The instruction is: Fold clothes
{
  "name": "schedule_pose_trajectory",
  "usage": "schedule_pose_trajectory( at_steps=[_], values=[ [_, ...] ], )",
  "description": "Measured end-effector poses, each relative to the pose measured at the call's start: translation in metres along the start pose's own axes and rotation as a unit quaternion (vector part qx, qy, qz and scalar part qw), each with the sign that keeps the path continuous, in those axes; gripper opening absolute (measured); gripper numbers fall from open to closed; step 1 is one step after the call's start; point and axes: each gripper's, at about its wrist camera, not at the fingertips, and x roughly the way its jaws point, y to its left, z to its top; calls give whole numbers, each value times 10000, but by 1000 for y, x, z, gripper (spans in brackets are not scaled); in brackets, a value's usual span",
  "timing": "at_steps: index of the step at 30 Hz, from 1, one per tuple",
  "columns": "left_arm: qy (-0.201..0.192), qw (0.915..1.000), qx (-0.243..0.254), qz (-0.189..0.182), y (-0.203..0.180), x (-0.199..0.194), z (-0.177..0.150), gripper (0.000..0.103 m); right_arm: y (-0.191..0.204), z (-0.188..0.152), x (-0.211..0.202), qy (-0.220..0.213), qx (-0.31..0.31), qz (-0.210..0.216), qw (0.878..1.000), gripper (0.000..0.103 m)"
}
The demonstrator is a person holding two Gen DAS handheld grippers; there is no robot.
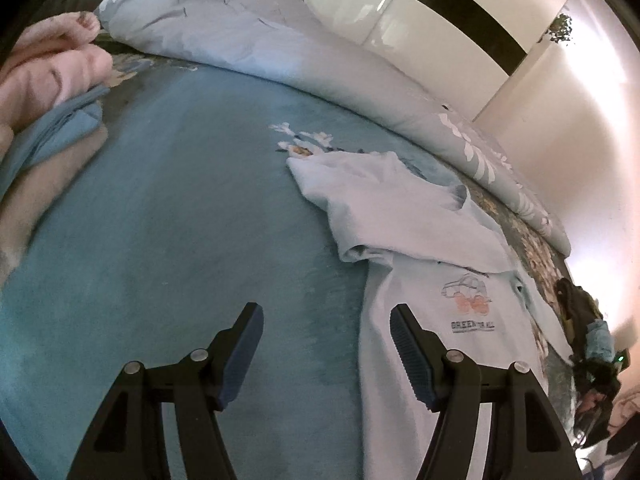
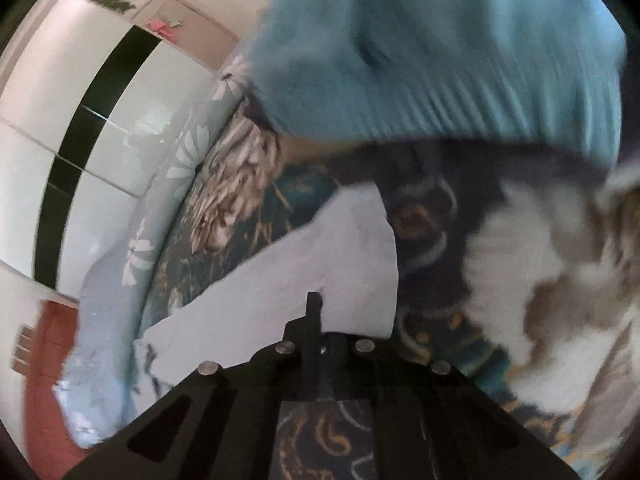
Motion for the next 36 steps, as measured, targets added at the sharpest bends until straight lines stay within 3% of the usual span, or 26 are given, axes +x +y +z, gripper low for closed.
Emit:
schedule_pose_trajectory(
  at_steps=[5, 8, 11, 15, 19, 23, 27, 31, 36],
  values=[
    [-73, 9999, -105, -53, 12, 1, 1, 70, 84, 15, -20, -594, -889, 374, 9936, 2],
    [-120, 9996, -213, -114, 20, 2, 3, 70, 172, 14, -25, -794, -1683, 846, 9789, 2],
    [-52, 9996, -248, -120, 26, 5, 5, 70, 244, -1, -24, -697, -2190, 1507, 9615, 2],
    [-70, 9996, -285, -53, 35, 2, 8, 70, 340, -46, -9, -492, -2937, 1927, 9350, 2],
    [-166, 9993, -320, -14, 42, -8, 11, 70, 405, -111, 9, -155, -3674, 2215, 9032, 2],
    [-201, 9992, -354, 58, 48, -13, 13, 70, 435, -193, 43, 509, -4391, 2212, 8693, 2],
    [-139, 9992, -348, 105, 51, -14, 10, 70, 429, -273, 91, 1216, -4985, 1859, 8380, 2],
    [-90, 9993, -288, 203, 53, -14, 6, 70, 412, -315, 114, 1591, -5334, 1626, 8147, 2],
    [-37, 9990, -386, 210, 54, -9, 3, 70, 403, -334, 124, 1913, -5549, 1622, 7932, 2]
  ],
)
